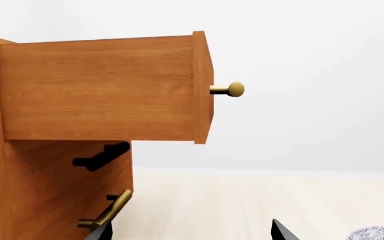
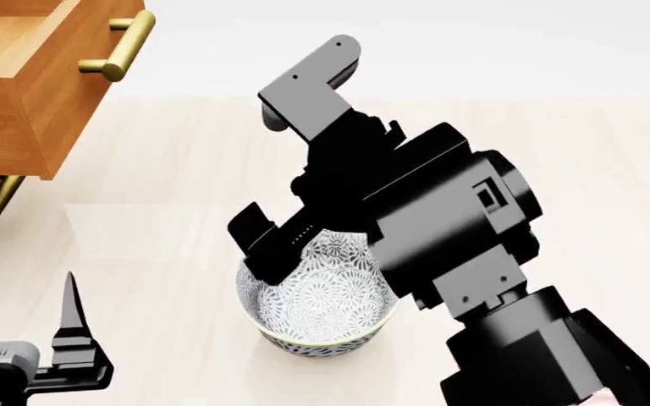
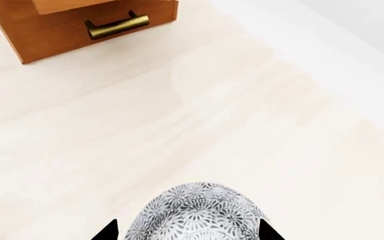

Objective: Put the bowl on the plate.

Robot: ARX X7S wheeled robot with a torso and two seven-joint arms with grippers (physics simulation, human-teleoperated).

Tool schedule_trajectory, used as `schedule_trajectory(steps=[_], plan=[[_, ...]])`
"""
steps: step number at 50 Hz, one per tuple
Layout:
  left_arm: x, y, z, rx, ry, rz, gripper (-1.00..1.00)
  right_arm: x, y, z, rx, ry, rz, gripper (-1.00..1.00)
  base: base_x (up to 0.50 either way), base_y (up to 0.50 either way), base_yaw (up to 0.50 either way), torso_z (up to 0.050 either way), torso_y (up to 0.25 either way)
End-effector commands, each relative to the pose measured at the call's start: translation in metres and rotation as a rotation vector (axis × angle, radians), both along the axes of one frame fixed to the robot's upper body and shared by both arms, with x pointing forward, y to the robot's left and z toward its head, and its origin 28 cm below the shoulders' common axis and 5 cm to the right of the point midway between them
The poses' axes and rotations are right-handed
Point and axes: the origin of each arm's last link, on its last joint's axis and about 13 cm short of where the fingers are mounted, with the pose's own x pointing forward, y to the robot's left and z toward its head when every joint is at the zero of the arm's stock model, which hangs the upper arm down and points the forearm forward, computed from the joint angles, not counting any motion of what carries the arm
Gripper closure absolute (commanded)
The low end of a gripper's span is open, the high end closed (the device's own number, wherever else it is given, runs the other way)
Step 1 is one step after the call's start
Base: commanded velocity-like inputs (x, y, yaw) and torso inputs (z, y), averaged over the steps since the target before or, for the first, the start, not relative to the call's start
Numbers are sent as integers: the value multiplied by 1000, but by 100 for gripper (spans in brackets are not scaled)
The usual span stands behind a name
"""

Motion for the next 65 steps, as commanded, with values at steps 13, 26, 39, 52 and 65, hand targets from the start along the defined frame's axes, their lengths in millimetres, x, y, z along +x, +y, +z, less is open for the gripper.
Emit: schedule_trajectory(steps=[13, 26, 39, 52, 65], plan=[[0, 0, 2, -5, -2, -2, -100, -17, 14, -14, -19, 78, 46, -100, 0, 0, 0, 0, 0], [0, 0, 2, -5, -2, -5, -100, -6, 16, -25, -36, 110, 28, -100, 0, 0, 0, 0, 0], [1, 0, 1, -6, -5, -4, -100, 2, 22, -39, -36, 154, 32, -100, 0, 0, 0, 0, 0], [1, 1, -4, -9, 0, -1, -100, -2, 32, -53, -71, 191, 66, -100, 0, 0, 0, 0, 0], [1, 1, 0, -8, 2, -2, -100, -2, 26, -65, -71, 223, 41, -100, 0, 0, 0, 0, 0]])
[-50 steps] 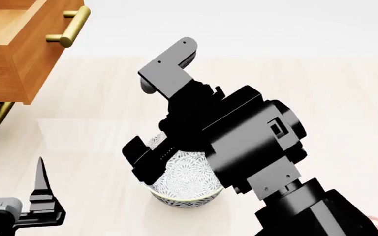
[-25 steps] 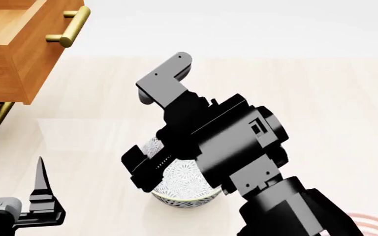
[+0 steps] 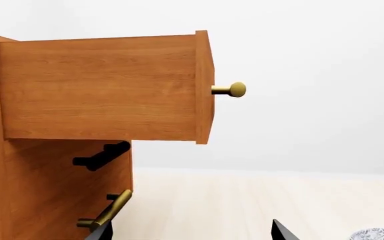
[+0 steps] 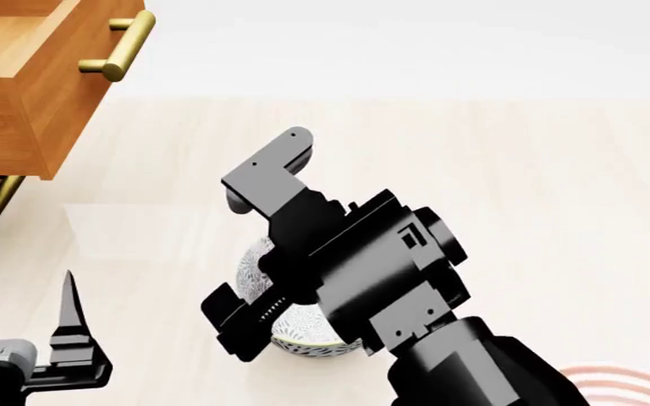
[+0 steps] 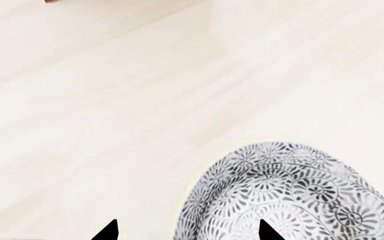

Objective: Put the bowl on the plate.

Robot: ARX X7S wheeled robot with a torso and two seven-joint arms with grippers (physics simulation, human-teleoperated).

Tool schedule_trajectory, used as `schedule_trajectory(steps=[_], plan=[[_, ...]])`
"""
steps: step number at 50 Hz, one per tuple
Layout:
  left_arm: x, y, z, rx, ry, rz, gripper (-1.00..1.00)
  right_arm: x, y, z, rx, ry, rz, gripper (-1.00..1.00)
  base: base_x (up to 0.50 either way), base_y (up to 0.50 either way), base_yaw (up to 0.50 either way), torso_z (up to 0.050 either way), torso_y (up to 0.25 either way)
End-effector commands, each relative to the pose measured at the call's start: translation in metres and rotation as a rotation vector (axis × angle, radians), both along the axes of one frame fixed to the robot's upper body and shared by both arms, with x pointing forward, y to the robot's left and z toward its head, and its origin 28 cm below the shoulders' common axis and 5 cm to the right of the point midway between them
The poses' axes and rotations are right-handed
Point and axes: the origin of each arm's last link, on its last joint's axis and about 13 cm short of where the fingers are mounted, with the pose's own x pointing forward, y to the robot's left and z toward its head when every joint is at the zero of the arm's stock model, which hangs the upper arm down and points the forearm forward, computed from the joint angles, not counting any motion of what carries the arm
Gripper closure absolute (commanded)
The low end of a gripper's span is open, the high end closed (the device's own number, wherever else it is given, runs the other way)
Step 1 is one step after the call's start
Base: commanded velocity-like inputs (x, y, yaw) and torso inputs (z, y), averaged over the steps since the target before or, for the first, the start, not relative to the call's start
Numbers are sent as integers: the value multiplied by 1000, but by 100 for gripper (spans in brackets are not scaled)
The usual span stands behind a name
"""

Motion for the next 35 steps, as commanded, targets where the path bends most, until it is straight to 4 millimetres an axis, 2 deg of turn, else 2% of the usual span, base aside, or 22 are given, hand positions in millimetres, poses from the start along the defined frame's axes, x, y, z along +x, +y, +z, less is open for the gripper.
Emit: schedule_trajectory(steps=[1, 9, 16, 25, 27, 31, 32, 35], plan=[[0, 0, 0, 0, 2, -1, -100, -1, -2, -12, -10, 30, -10, -100, 0, 0, 0, 0, 0], [0, -1, 1, 2, 2, -4, -100, 0, -2, -21, -23, 56, -12, -100, 0, 0, 0, 0, 0], [0, -1, 0, 3, 2, 0, -100, 4, -3, -17, -24, 51, -17, -100, 0, 0, 0, 0, 0], [0, -1, 1, 3, 1, 0, -100, 6, -7, -24, -37, 64, -29, -100, 0, 0, 0, 0, 0], [0, 0, -16, 4, 2, 0, -100, 6, -8, -25, -37, 68, -35, -100, 0, 0, 0, 0, 0], [0, 0, -17, 3, 2, 1, -100, 6, -8, -27, -42, 74, -35, -100, 0, 0, 0, 0, 0], [0, 0, -5, 3, 1, 2, -100, 6, -7, -28, -44, 74, -34, -100, 0, 0, 0, 0, 0], [0, -1, 0, 4, 2, 1, -100, 5, -7, -31, -47, 81, -30, -100, 0, 0, 0, 0, 0]])
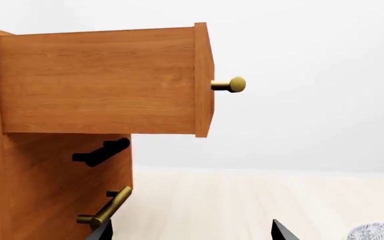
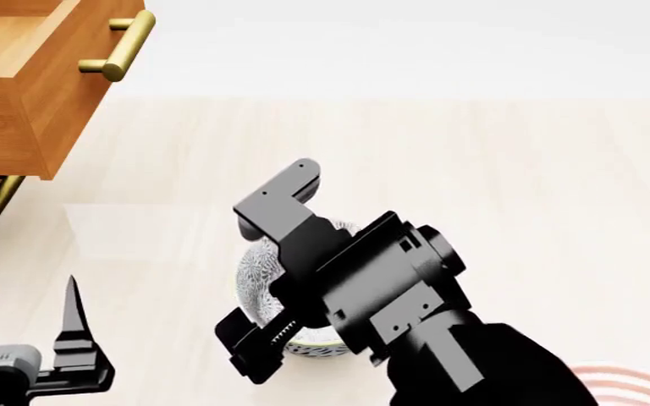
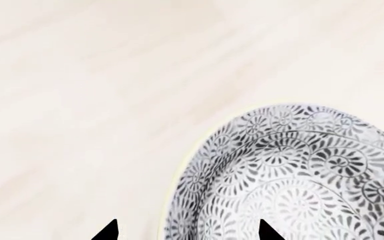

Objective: Put the bowl on the plate.

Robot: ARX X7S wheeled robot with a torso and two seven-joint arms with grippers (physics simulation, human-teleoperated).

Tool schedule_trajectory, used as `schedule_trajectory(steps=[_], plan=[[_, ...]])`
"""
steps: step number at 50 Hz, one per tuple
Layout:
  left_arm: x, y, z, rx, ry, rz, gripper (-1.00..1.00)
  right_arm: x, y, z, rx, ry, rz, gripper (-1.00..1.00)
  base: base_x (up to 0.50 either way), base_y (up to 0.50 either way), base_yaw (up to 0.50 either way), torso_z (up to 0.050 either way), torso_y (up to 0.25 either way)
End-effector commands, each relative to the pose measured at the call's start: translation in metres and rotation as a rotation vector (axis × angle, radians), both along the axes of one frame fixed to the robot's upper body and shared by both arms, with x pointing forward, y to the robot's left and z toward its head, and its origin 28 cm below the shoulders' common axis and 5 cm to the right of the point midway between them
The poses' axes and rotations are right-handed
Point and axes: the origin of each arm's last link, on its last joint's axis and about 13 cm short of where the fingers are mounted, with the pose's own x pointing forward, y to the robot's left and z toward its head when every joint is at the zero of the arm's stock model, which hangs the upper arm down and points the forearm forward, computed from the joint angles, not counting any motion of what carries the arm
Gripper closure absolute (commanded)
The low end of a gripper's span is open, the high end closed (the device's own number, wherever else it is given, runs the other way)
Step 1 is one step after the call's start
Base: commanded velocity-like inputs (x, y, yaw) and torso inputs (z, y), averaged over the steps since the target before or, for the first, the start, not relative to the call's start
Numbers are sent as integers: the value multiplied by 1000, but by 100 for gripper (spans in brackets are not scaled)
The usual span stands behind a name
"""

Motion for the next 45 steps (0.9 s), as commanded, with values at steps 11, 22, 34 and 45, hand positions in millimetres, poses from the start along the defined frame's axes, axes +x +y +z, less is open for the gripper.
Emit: schedule_trajectory(steps=[11, 22, 34, 45], plan=[[1, 0, 5, 0, 1, 1, -100, -2, -4, -13, -28, 29, -17, -100, 0, 0, 0, 0, 0], [0, 0, -7, 0, -5, 0, -100, -2, -5, -14, -35, 28, -15, -100, 0, 0, 0, 0, 0], [-1, 0, -9, 1, -8, -2, -100, -2, -5, -14, -37, 21, -10, -100, 0, 0, 0, 0, 0], [-1, 0, 7, 1, -9, -2, -100, -4, -4, -19, -38, 32, -13, -100, 0, 0, 0, 0, 0]])
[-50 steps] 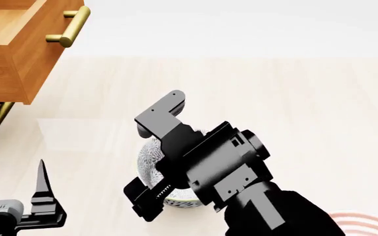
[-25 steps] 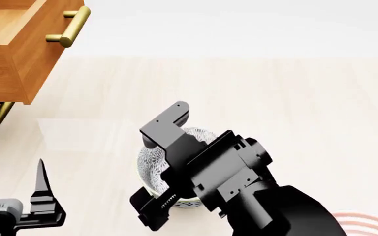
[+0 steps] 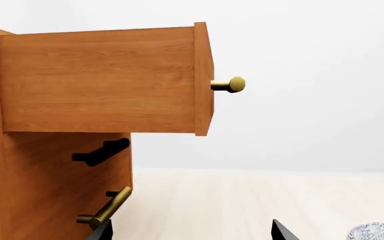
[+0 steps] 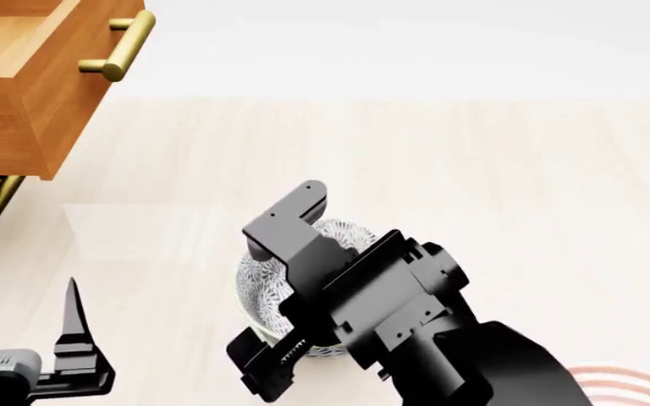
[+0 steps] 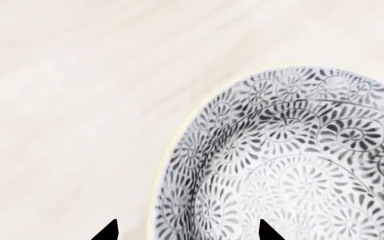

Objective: Put the bowl on the plate.

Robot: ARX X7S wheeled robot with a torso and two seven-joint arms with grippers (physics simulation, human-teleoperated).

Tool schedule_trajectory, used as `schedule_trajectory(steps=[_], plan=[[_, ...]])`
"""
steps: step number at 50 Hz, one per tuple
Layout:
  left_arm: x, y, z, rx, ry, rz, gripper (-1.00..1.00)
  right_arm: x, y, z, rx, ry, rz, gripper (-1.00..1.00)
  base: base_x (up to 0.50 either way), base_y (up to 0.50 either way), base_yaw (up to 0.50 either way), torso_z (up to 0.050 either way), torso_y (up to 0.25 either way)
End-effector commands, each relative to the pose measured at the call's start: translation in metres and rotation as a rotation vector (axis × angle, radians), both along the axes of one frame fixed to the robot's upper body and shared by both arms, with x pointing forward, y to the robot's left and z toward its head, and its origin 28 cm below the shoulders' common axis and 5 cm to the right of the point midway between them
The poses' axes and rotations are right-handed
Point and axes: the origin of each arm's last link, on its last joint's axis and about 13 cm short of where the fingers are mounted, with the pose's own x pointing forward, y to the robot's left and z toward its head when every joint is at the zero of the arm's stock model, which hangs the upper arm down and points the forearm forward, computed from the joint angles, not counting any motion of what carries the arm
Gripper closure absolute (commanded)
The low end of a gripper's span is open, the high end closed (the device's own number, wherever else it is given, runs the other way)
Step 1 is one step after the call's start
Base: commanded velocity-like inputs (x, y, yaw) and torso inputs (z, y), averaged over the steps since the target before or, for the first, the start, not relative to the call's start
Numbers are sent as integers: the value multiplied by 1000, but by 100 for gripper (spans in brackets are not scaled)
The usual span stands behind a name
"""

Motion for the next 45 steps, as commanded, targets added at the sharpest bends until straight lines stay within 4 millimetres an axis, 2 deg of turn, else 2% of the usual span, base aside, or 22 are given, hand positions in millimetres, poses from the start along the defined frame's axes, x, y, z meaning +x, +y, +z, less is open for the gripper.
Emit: schedule_trajectory(steps=[1, 4, 6, 8, 9, 13, 15, 20, 21, 22, 23, 24, 27, 31, 32, 35, 36, 38, 39, 40, 42, 45], plan=[[0, 0, 10, 2, -3, -2, -100, -1, 1, -3, 0, 6, 1, -100, 0, 0, 0, 0, 0], [0, 0, 11, 1, -3, 0, -100, -1, 1, -4, -3, 7, 2, -100, 0, 0, 0, 0, 0], [0, 0, -3, 1, -3, 1, -100, -1, 0, -4, -5, 7, 1, -100, 0, 0, 0, 0, 0], [0, 0, 5, 1, -4, 0, -100, -2, 0, -5, -4, 8, 0, -100, 0, 0, 0, 0, 0], [0, 0, 0, 1, -3, 0, -100, -2, 1, -5, -4, 8, 1, -100, 0, 0, 0, 0, 0], [-1, 1, 11, 1, -5, 1, -100, -2, 1, -6, -14, 7, 15, -100, 0, 0, 0, 0, 0], [-1, 1, -1, 1, -6, 1, -100, -2, 1, -5, -16, 4, 10, -100, 0, 0, 0, 0, 0], [-1, 1, 9, 1, -5, 1, -100, -2, 2, -6, -18, 8, 15, -100, 0, 0, 0, 0, 0], [-1, 1, 0, 1, -5, 1, -100, -2, 2, -6, -18, 8, 14, -100, 0, 0, 0, 0, 0], [-1, 1, -5, 0, -5, 1, -100, -2, 1, -6, -20, 6, 10, 100, 0, 0, 0, 0, 0], [-1, 1, -6, 0, -6, 1, -100, -2, 1, -6, -21, 5, 10, 100, 0, 0, 0, 0, 0], [-1, 1, 9, -1, -6, 3, -100, -2, 2, -5, -24, 2, 9, 100, 0, 0, 0, 0, 0], [-2, 1, 13, -1, -6, 4, -100, -2, 2, -5, -27, 1, 13, 100, 0, 0, 0, 0, 0], [-1, 1, -3, -5, -5, 4, -100, -2, 2, -5, -30, 1, 14, 100, 0, 0, 0, 0, 0], [-1, 1, 5, -7, -5, 4, -100, -2, 2, -5, -31, 2, 15, 100, 0, 0, 0, 0, 0], [-1, 1, -4, -4, -6, 3, -100, -2, 1, -6, -36, 6, 16, 100, 0, 0, 0, 0, 0], [-1, 1, 5, -4, -6, 3, -100, -2, 1, -6, -36, 5, 16, 100, 0, 0, 0, 0, 0], [-1, 1, 6, -3, -6, 2, -100, -2, 1, -5, -35, 4, 17, 100, 0, 0, 0, 0, 0], [-2, 1, -1, -3, -5, 2, -100, -2, 1, -4, -34, 2, 16, 100, 0, 0, 0, 0, 0], [-2, 1, 6, -3, -6, 3, -100, -1, 1, -4, -34, 0, 17, 100, 0, 0, 0, 0, 0], [-2, 1, -4, -3, -6, 4, -100, -1, 1, -2, -35, -8, 20, 100, 0, 0, 0, 0, 0], [-3, 1, -5, -4, -6, 5, -100, 2, 0, 4, -35, -33, 17, 100, 0, 0, 0, 0, 0]])
